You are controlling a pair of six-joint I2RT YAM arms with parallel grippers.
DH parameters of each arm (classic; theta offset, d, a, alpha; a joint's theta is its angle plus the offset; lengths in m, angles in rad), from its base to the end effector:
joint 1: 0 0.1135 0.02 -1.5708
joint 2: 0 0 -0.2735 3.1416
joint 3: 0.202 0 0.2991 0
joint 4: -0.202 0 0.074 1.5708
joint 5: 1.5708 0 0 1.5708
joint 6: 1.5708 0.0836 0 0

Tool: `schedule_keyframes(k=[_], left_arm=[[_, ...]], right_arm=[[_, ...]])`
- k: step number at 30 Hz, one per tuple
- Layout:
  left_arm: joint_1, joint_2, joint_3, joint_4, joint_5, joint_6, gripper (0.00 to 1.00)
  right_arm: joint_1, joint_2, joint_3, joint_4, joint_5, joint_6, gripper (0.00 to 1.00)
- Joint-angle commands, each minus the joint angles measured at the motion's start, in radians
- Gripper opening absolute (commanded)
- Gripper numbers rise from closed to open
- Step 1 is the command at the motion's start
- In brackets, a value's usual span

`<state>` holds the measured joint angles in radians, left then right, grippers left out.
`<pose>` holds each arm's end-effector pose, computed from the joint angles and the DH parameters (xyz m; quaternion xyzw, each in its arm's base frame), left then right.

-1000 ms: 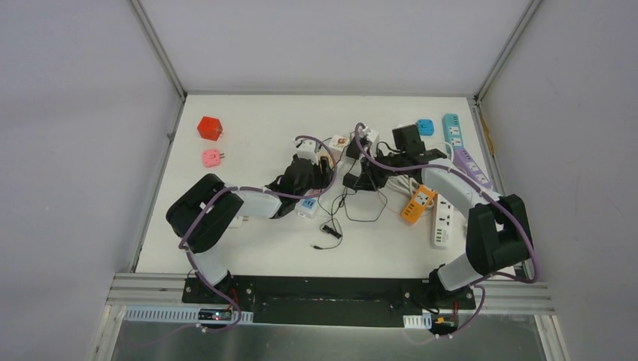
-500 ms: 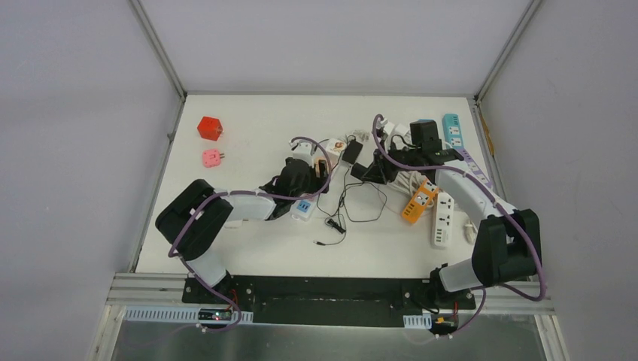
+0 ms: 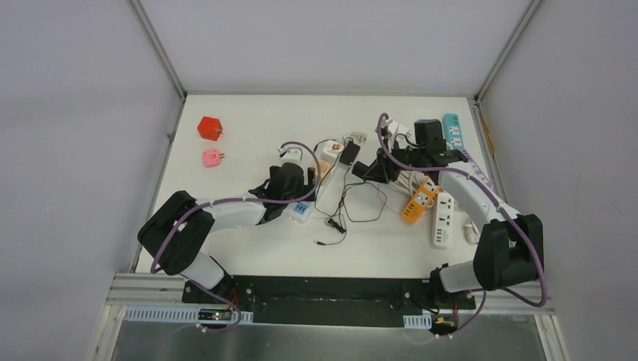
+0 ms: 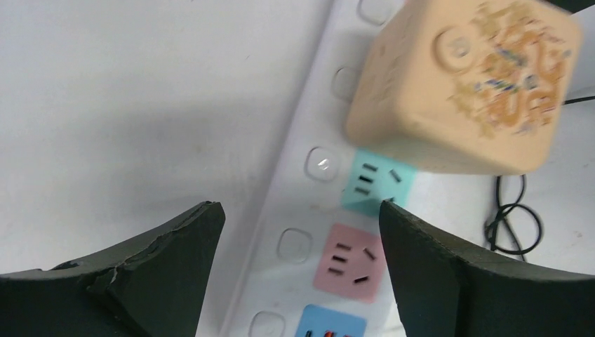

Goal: Pull the plug off the socket
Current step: Place the plug at the corner of the board.

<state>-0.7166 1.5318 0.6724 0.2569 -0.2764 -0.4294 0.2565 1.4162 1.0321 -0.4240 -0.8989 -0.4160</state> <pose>0.2965 -0.2280 0.1165 0.0620 0.8768 -0.1475 0.4535 0.3308 0.1544 0.2384 -0.4285 0.7358 0.3753 0.3663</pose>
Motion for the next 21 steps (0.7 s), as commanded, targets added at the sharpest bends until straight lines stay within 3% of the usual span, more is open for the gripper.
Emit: schedule_keyframes(k=[1,11,21], left_arm=[[0.014,-0.075,-0.018,-0.120,-0.062,0.038,0.85],[0.014,-0.319,-0.105,-0.186,-0.149,0.076,0.85],[0.014,-0.613,-0.175,-0.286,-0.036,0.036,0.89]], right_arm=[[-0.014,-0.053,-0.002,0.017,-0.050,0.005,0.00],[-0.025,-0.067,-0.003,0.021,-0.069,0.014,0.00],[-0.037,-0.095,-0.006,0.036,-0.110,0.038,0.00]])
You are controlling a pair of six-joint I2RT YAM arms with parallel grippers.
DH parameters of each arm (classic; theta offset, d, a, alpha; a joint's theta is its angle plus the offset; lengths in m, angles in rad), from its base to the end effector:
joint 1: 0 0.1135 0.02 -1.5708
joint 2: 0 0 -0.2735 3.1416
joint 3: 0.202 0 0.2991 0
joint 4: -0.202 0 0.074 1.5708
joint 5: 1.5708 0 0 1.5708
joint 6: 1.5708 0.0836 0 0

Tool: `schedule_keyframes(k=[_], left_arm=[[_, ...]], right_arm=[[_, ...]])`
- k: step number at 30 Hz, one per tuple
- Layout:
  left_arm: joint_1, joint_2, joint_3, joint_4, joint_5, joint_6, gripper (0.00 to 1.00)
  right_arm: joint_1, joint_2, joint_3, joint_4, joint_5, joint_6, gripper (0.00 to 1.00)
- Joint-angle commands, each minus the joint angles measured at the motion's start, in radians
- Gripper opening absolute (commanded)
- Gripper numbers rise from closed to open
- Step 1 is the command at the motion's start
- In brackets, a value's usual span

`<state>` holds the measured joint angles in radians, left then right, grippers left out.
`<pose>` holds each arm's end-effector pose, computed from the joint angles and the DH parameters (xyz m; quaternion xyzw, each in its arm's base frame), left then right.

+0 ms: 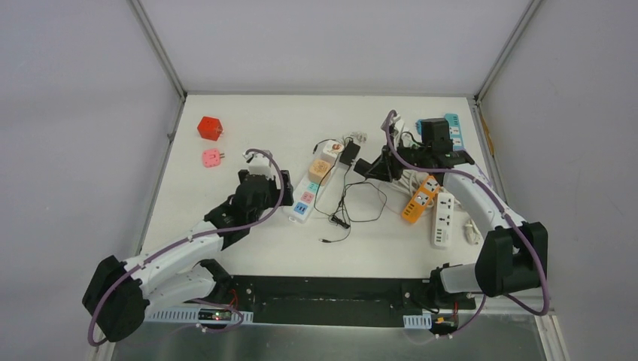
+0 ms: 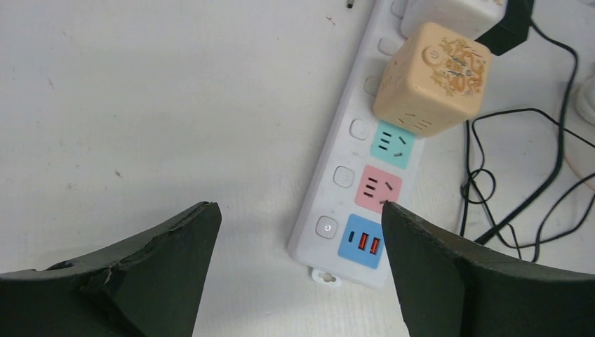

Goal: Pull the plug off the socket
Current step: Place the plug at the corner of the board.

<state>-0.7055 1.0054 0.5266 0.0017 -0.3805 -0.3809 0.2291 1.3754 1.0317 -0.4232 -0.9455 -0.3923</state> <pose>0.2454 -0.1682 0.1931 0.0385 0.8436 -0.1257 0.5206 0.3269 0.1458 0.2542 -0.4201 0.7257 0.3893 0.3813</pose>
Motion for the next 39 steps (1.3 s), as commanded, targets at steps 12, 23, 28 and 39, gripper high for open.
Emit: schedule_keyframes(k=[12,23,28,39], left_arm=[[0.004,-0.218,-0.028,-0.084,0.180,-0.174,0.99],[0.003,-0.280,-0.016,0.028,0.454,-0.292,0.96],[0.002,-0.290,0.003,0.095,0.548,-0.403,0.94],[-0.056,-0.151,-0.022,0.524,0.581,-0.608,0.94]], right_arm=[[-0.029,-0.112,-0.017,0.041,-0.106,0.023,0.00],[-0.047,-0.169,-0.031,0.040,-0.156,0.024,0.00],[-0.048,-0.168,-0.032,0.040,-0.173,0.026,0.00],[-0.048,-0.169,-0.035,0.042,-0.200,0.024,0.00]])
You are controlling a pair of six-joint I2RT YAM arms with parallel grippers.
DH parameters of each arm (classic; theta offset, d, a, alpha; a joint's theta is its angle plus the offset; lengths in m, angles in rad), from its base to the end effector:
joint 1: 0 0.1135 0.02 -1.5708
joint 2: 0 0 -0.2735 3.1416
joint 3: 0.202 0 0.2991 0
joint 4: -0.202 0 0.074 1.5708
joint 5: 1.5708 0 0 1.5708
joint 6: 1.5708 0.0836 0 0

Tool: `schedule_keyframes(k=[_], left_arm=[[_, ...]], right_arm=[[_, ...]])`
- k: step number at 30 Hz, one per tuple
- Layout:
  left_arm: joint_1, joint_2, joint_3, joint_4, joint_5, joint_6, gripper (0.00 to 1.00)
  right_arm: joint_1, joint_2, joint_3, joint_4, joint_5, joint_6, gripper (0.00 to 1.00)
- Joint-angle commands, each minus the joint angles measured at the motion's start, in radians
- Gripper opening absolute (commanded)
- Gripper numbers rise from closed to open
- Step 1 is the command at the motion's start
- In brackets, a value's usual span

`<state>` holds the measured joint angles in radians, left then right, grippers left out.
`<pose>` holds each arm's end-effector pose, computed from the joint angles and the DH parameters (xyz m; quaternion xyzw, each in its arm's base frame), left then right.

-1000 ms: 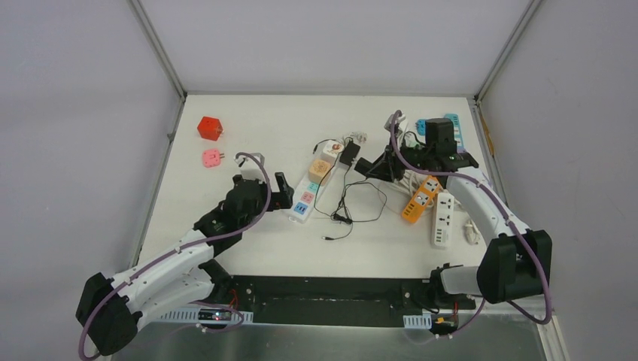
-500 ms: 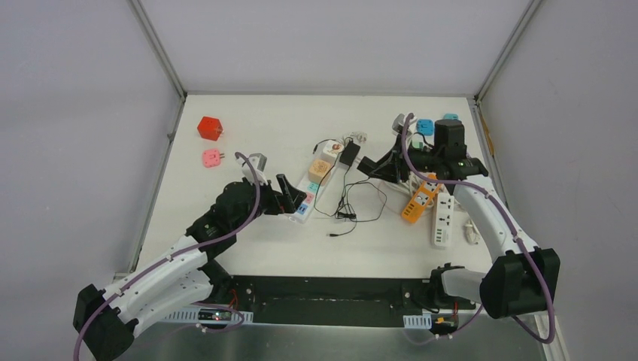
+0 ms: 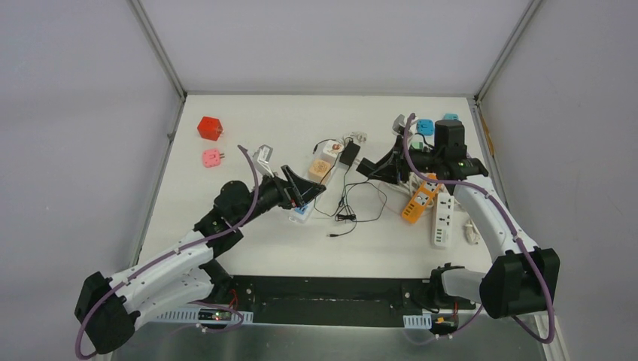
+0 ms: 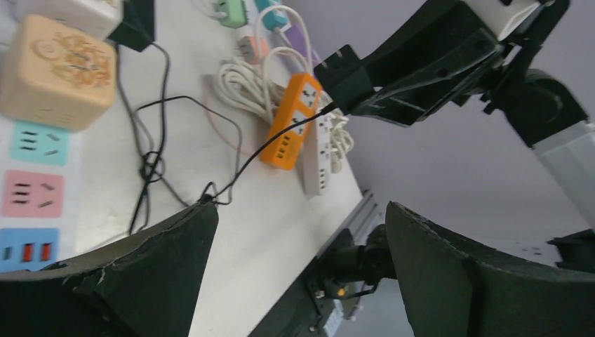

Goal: Pull the plug off the socket
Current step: Place the plug at the corner of the board.

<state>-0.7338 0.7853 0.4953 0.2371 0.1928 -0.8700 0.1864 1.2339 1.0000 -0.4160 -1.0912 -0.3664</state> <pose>0.1975 -0.1997 0.2723 0.0169 0.7250 -0.5408 0.4261 0.2989 0.1318 0.2940 -0.4308 0.6738 0.4289 0.4201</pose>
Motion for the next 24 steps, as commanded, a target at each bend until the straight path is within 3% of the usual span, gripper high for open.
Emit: schedule_keyframes(k=[1,5,24], left_arm=[[-0.032,0.097,0.001,0.351,-0.010,-0.151,0.94],[-0.042,0.219,0.019,0.520,-0.028,-0.224,0.94],[-0.116,0.593,0.136,0.724,-0.146,-0.370,0.90]], right_arm=[[-0.005,-0.026,-0.004,0.035,-0.056,-0.002,0.00],[-0.005,-0.027,-0.004,0.037,-0.058,-0.002,0.00],[-0.005,-0.024,-0.011,0.039,-0.068,-0.008,0.00]])
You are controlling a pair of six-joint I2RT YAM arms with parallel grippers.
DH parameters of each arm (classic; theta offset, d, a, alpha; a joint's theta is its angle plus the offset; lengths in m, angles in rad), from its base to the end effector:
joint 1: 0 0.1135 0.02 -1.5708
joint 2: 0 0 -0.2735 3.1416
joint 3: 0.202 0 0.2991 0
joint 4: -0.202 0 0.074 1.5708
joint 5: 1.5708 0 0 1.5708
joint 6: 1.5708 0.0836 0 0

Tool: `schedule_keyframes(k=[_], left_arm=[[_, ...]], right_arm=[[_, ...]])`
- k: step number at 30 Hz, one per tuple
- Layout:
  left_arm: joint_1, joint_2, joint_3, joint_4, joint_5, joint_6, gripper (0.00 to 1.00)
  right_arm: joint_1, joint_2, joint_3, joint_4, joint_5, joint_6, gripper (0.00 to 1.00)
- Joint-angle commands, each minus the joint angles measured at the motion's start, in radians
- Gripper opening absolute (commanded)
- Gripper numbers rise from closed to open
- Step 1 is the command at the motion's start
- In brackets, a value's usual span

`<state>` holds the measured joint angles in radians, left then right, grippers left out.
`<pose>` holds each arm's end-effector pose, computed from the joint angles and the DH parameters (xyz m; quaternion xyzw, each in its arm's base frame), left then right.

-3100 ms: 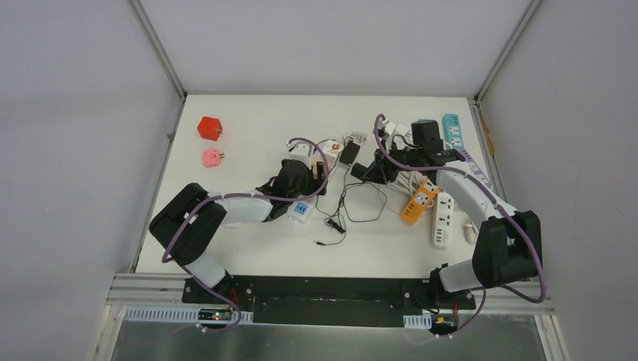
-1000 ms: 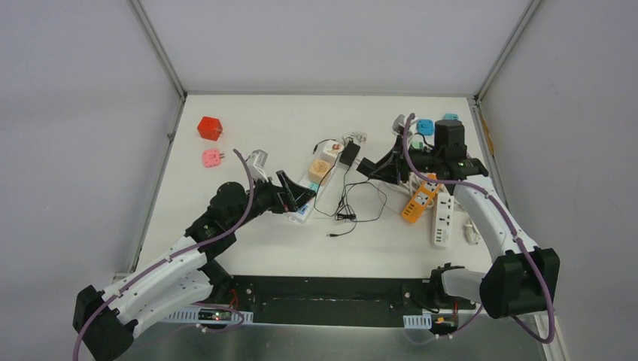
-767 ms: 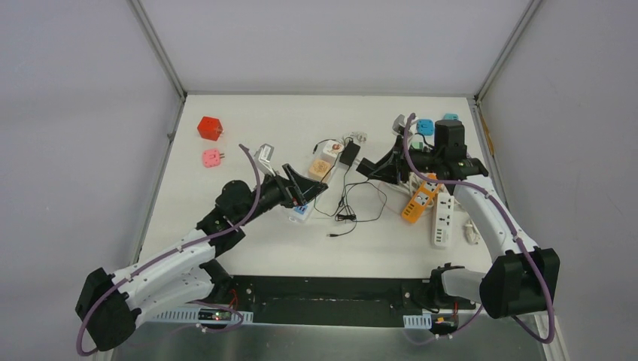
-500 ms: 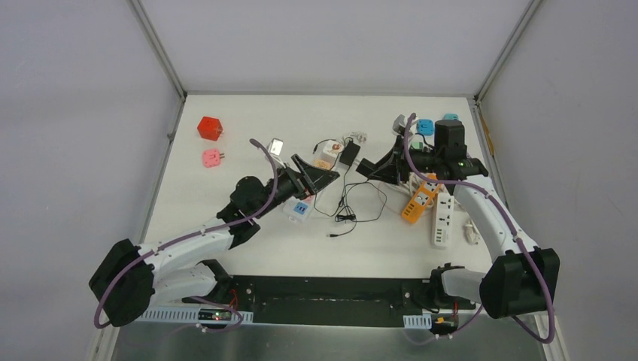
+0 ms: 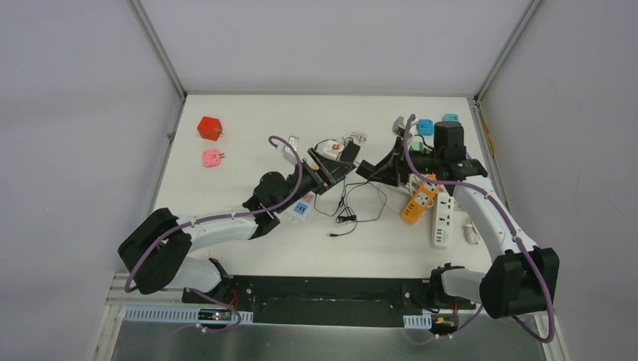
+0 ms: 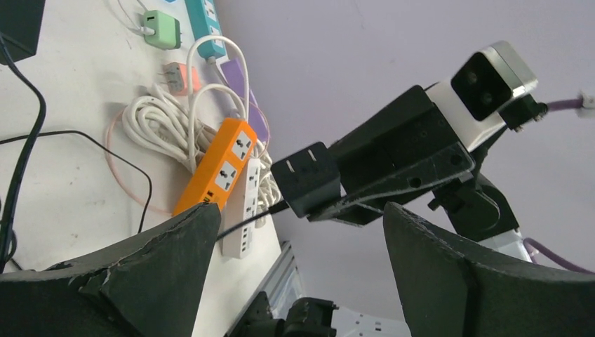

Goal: Pull the plug off the socket
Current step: Place the plug at the corner of the board.

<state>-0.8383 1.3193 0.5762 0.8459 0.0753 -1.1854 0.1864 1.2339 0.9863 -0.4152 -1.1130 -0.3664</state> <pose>0.2393 -0.2755 0.2405 -0.0881 0.6641 -0.6424 0.3721 0.2965 0.1322 0.2897 -0.4311 0.6709 0.4393 0.4135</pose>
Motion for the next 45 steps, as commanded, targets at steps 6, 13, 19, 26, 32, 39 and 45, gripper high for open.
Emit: schedule_keyframes(k=[6,13,19,26,32,39,45], left_arm=[[-0.022,0.158,0.105,0.164,-0.011,-0.097,0.86],[-0.048,0.206,0.135,0.161,-0.017,-0.092,0.83],[-0.062,0.229,0.159,0.148,-0.014,-0.078,0.74],[-0.065,0.230,0.155,0.136,-0.035,-0.068,0.71],[-0.066,0.227,0.156,0.116,-0.035,-0.070,0.65],[-0.067,0.236,0.161,0.116,-0.030,-0.077,0.62],[-0.065,0.237,0.159,0.119,-0.029,-0.080,0.45]], right_arm=[[-0.004,-0.024,0.000,0.041,-0.044,-0.008,0.00],[0.000,-0.018,-0.005,0.045,-0.043,-0.009,0.00],[0.005,-0.017,-0.008,0.047,-0.032,-0.014,0.00],[0.013,-0.021,-0.014,0.044,0.000,-0.031,0.00],[0.034,-0.022,-0.020,0.042,0.087,-0.053,0.00],[0.076,-0.017,-0.027,0.031,0.148,-0.098,0.00],[0.098,-0.011,-0.029,0.021,0.181,-0.123,0.00]])
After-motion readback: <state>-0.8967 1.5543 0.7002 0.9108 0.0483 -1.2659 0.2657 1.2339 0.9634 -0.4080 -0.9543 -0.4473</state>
